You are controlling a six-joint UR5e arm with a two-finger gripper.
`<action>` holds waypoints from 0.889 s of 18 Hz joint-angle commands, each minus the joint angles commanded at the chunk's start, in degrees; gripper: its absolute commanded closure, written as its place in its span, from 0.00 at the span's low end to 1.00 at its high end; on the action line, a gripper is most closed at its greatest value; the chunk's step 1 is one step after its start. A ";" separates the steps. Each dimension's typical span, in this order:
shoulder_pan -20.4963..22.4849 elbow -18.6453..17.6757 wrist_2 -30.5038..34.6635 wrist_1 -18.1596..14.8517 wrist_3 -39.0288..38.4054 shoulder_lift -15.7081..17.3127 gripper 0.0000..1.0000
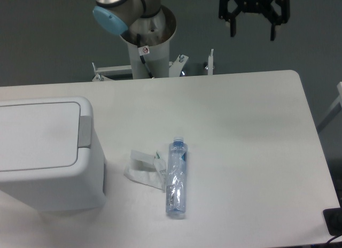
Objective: Open the trash can
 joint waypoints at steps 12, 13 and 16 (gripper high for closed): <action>-3.68 0.35 -2.02 2.71 -21.23 -2.19 0.00; -4.21 0.44 -2.46 4.38 -24.84 -2.89 0.00; -7.11 0.44 -5.62 10.88 -39.32 -4.48 0.00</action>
